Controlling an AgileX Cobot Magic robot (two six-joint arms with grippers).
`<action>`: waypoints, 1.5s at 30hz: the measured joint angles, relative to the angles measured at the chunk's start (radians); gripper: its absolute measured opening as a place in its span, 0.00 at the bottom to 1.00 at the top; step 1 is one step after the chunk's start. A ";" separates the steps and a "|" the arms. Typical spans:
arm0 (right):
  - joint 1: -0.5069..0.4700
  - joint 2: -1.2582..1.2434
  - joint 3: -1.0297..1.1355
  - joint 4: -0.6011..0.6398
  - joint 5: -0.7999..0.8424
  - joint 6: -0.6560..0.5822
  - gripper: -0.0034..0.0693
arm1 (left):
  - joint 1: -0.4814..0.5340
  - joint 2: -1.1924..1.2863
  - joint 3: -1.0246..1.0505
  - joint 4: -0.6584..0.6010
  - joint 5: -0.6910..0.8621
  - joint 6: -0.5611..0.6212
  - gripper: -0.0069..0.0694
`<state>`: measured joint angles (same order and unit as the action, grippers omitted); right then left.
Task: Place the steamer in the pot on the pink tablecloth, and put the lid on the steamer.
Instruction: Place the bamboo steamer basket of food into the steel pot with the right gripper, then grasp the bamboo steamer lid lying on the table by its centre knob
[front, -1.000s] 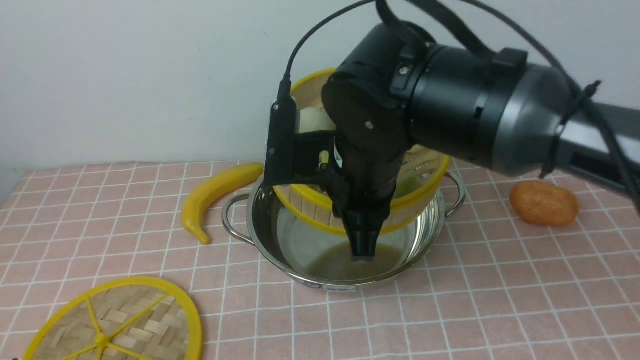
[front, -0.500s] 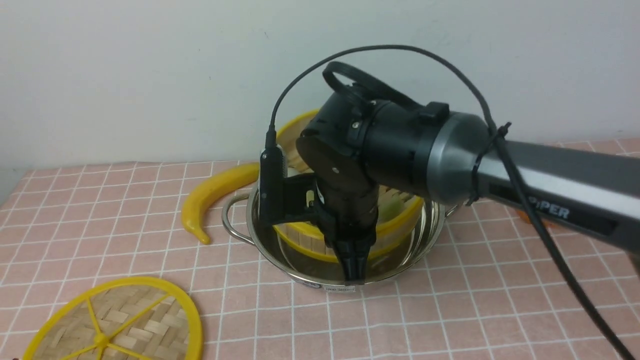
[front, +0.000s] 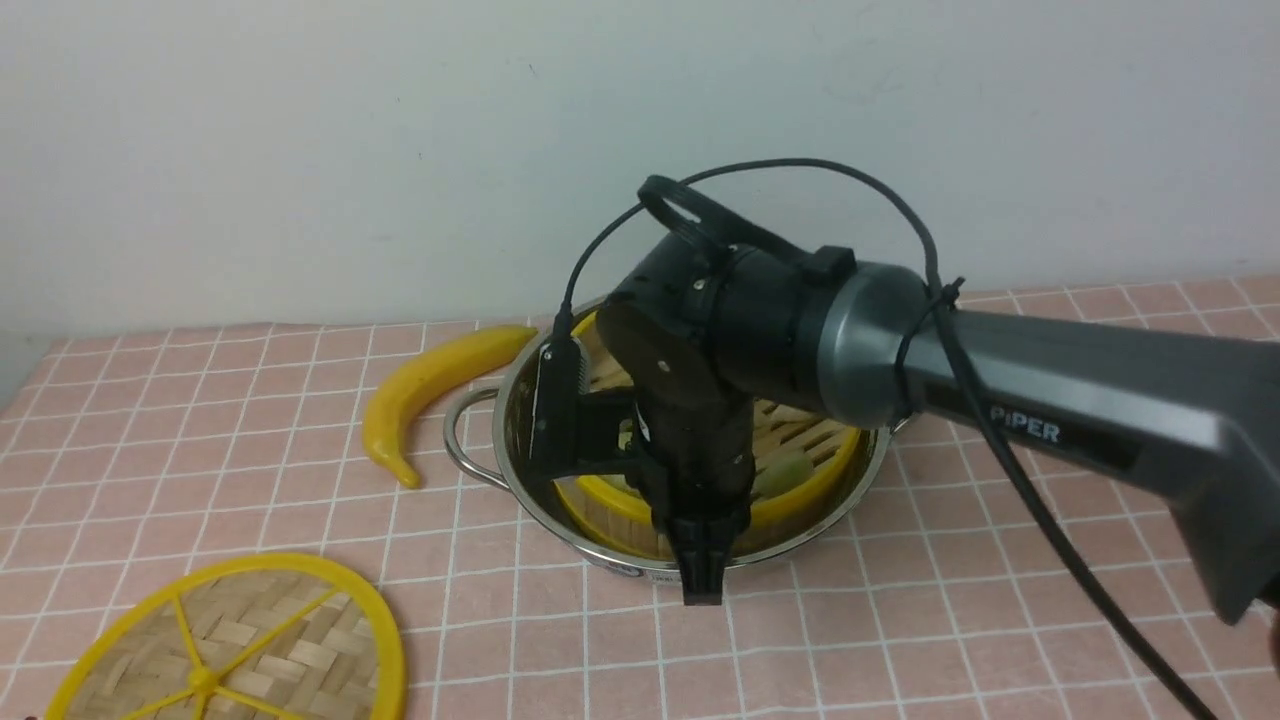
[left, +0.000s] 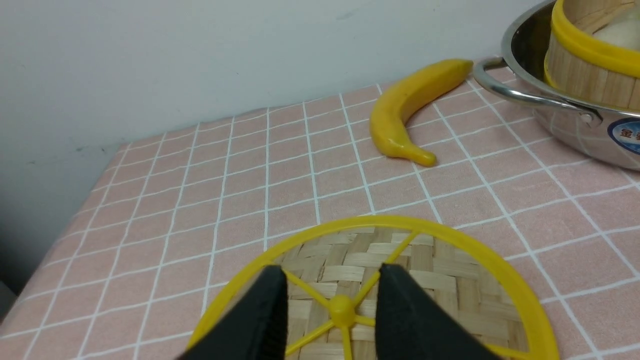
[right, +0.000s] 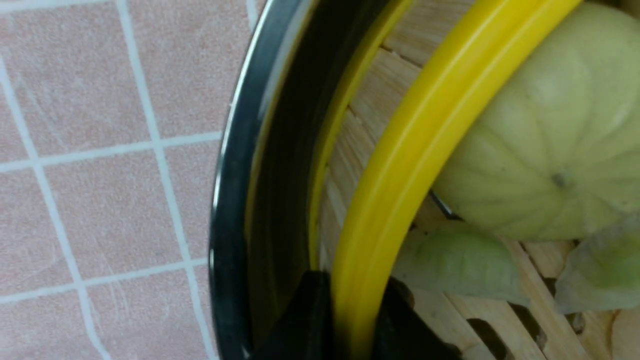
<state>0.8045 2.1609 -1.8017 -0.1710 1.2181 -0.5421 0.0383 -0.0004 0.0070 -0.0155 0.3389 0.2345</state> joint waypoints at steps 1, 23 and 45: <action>0.000 0.000 -0.001 0.002 0.000 0.000 0.16 | 0.000 0.000 0.000 0.000 0.000 0.000 0.41; -0.003 -0.081 -0.014 0.049 0.009 0.001 0.55 | 0.000 0.000 0.000 0.000 0.000 0.000 0.41; -0.003 -0.310 -0.214 0.546 0.012 0.499 0.03 | 0.000 0.000 0.000 0.000 0.000 0.000 0.41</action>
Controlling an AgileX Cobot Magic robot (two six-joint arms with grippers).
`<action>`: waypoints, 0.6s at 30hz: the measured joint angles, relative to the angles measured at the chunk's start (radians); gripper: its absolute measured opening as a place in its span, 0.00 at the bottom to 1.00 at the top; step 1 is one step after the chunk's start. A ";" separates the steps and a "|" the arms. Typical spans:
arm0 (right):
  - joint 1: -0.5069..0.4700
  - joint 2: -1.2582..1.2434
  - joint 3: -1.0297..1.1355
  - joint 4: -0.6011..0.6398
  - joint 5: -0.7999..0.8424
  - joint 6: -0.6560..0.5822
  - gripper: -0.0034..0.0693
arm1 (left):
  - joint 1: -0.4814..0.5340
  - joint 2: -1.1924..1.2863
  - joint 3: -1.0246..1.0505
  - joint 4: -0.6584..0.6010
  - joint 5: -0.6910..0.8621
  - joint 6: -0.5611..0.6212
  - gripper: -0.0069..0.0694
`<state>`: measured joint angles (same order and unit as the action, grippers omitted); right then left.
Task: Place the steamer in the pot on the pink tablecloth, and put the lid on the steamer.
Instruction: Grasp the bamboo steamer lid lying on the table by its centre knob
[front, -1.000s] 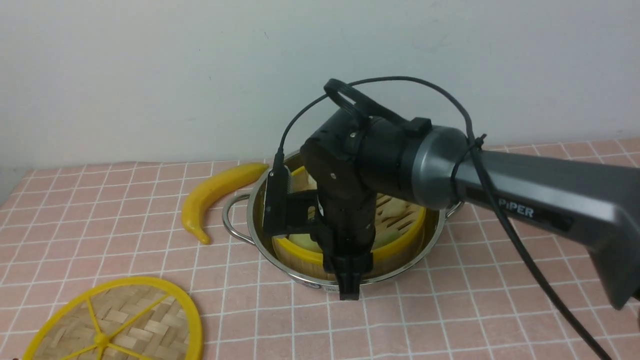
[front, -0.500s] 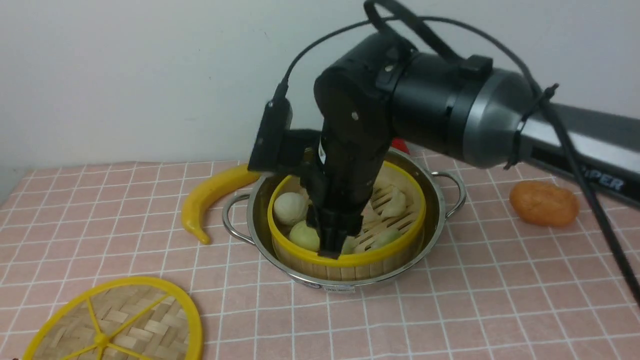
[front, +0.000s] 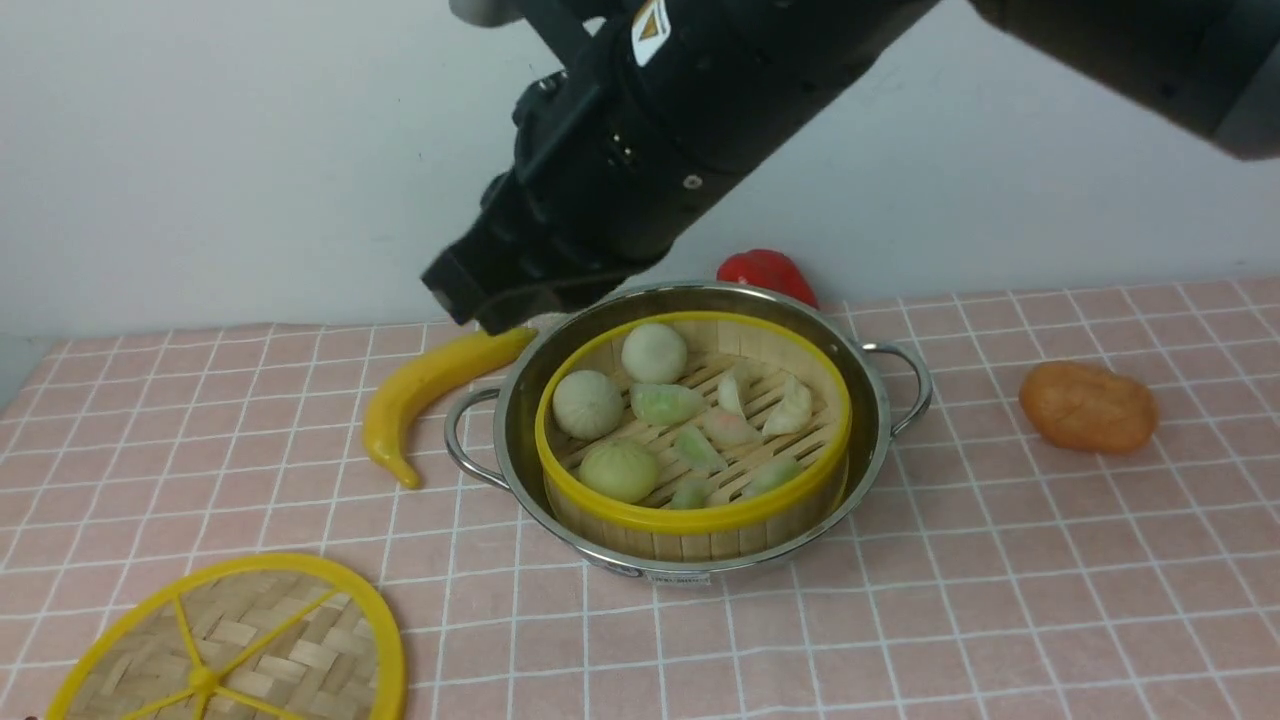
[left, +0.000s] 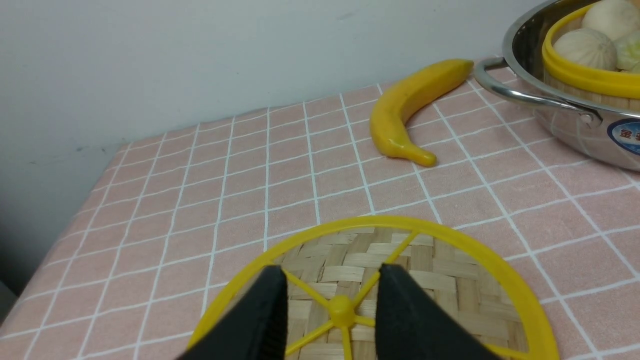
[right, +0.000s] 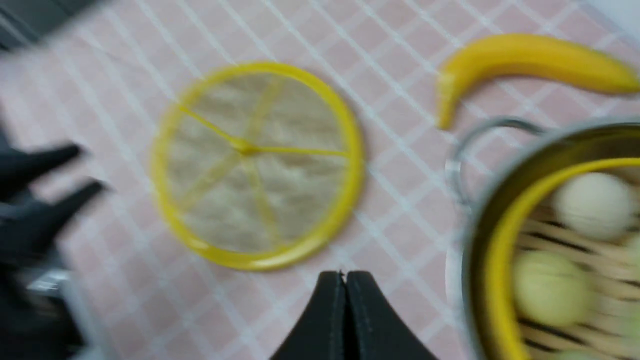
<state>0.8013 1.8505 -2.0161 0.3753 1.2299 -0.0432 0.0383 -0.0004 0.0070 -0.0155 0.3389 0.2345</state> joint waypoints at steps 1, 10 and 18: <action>0.000 0.000 0.000 0.030 0.001 0.002 0.03 | 0.000 0.000 0.000 0.000 0.000 0.000 0.41; 0.000 -0.059 0.095 -0.015 -0.006 -0.132 0.05 | 0.000 0.000 0.000 0.000 0.000 0.000 0.41; -0.019 -0.505 0.670 -0.176 -0.156 -0.145 0.08 | 0.000 0.000 0.000 0.000 0.000 0.000 0.41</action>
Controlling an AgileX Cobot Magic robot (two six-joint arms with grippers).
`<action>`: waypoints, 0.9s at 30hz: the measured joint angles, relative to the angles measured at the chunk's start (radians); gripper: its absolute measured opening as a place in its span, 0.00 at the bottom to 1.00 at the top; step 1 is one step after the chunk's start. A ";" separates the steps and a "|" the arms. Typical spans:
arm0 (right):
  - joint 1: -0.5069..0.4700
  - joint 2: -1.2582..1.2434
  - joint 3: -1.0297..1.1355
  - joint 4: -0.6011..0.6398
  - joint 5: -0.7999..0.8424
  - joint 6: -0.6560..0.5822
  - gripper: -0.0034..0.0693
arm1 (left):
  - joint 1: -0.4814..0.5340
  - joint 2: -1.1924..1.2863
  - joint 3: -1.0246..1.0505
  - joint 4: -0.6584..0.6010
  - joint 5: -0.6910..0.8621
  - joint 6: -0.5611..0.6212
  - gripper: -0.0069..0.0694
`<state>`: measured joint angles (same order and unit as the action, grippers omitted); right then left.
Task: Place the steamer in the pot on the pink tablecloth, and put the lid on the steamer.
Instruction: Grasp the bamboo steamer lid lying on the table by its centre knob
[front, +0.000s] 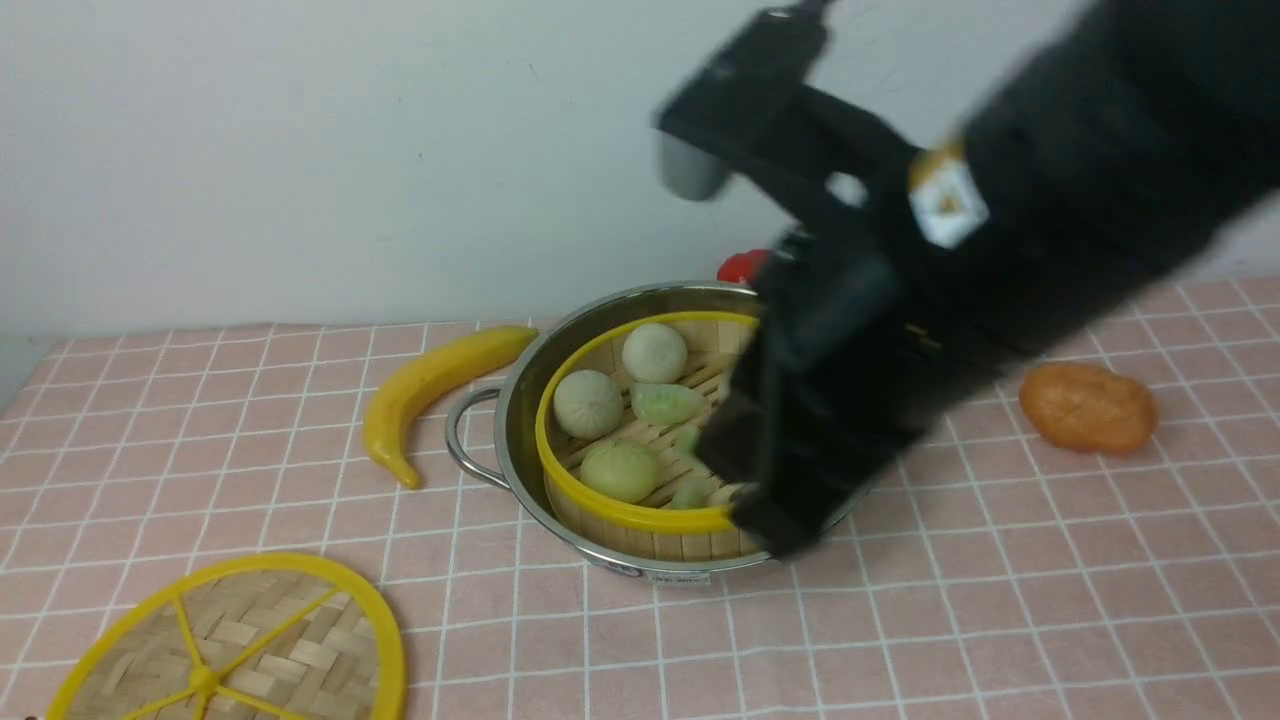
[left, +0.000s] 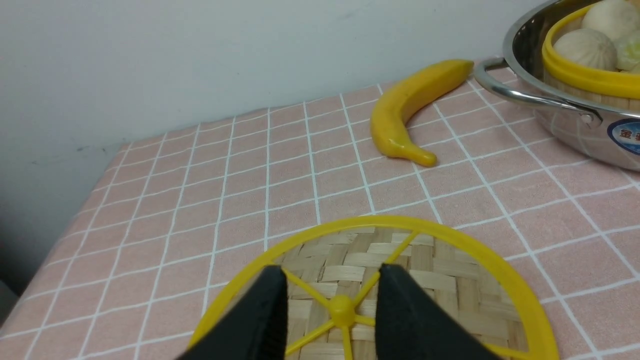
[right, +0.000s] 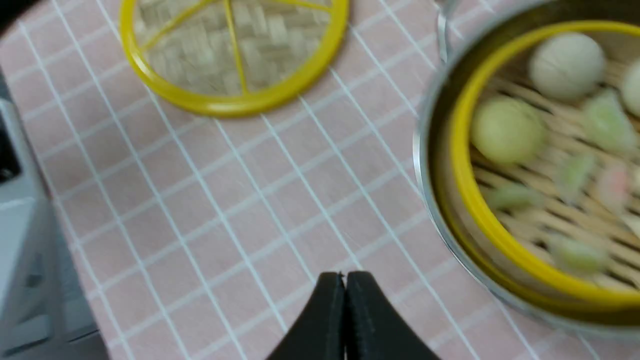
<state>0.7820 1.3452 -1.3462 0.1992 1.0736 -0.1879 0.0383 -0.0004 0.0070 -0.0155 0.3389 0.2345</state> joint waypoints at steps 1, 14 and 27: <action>-0.018 -0.082 0.085 -0.004 -0.047 0.004 0.09 | 0.000 0.000 0.000 0.000 0.000 0.000 0.41; -0.453 -1.020 0.824 -0.103 -0.516 0.132 0.13 | 0.000 0.000 0.000 0.000 0.000 0.000 0.41; -0.653 -1.323 1.272 -0.126 -0.708 0.155 0.18 | 0.000 0.000 0.000 0.000 0.000 0.000 0.41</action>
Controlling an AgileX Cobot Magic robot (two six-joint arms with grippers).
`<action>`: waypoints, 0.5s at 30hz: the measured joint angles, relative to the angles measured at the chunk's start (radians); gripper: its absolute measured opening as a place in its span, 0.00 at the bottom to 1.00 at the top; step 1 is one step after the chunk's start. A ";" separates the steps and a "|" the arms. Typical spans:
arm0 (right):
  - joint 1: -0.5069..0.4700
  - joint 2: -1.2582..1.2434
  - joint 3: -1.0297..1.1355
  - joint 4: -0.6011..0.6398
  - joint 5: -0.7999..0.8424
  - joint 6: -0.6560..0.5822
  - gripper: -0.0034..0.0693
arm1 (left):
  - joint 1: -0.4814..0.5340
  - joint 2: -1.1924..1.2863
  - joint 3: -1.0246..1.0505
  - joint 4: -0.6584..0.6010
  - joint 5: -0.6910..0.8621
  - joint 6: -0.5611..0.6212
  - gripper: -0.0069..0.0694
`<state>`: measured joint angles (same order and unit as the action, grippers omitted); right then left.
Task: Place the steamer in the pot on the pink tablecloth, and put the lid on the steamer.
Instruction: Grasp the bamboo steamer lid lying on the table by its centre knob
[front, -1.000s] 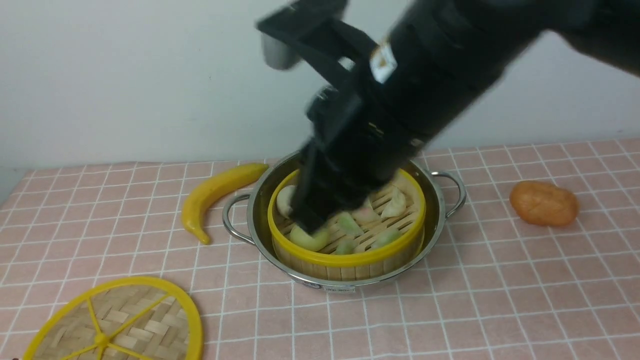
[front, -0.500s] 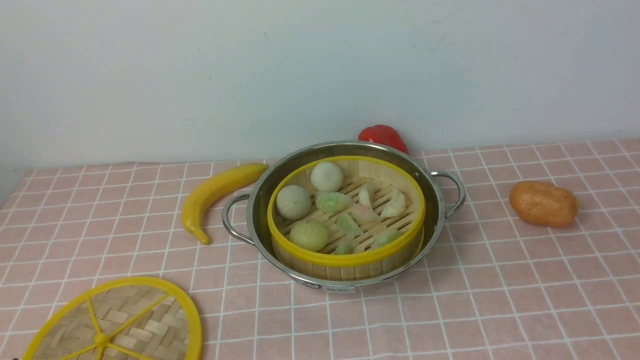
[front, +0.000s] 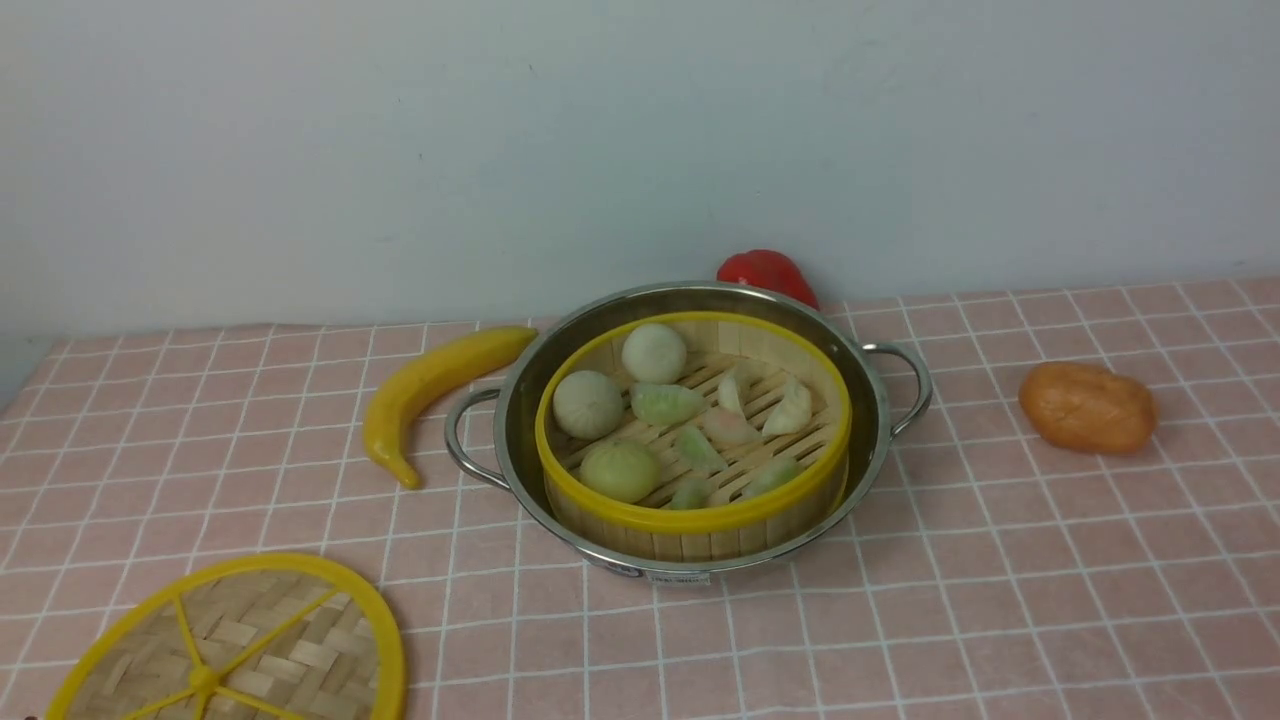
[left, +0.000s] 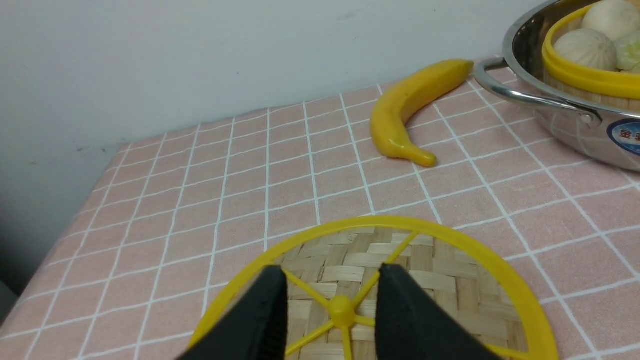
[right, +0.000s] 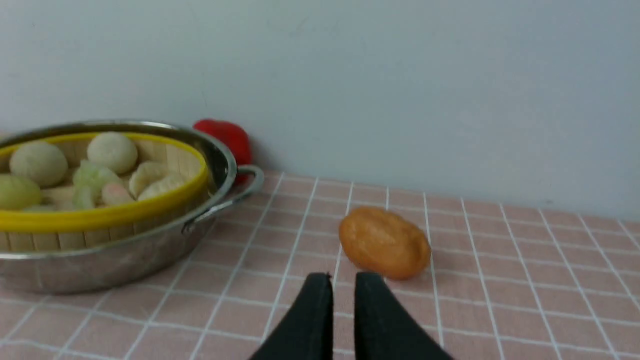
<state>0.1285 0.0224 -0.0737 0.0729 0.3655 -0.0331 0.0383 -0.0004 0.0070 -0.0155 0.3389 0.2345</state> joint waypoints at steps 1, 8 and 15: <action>0.000 -0.010 0.017 0.000 -0.001 0.000 0.19 | 0.000 0.000 0.000 0.000 0.000 0.000 0.41; -0.001 -0.018 0.081 0.003 0.008 0.000 0.21 | 0.000 0.000 0.000 0.000 0.000 0.000 0.41; -0.001 -0.018 0.081 0.045 -0.001 0.000 0.24 | 0.000 0.000 0.000 0.000 0.000 0.000 0.41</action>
<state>0.1271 0.0044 0.0072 0.1174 0.3646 -0.0331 0.0383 -0.0004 0.0073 -0.0155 0.3389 0.2345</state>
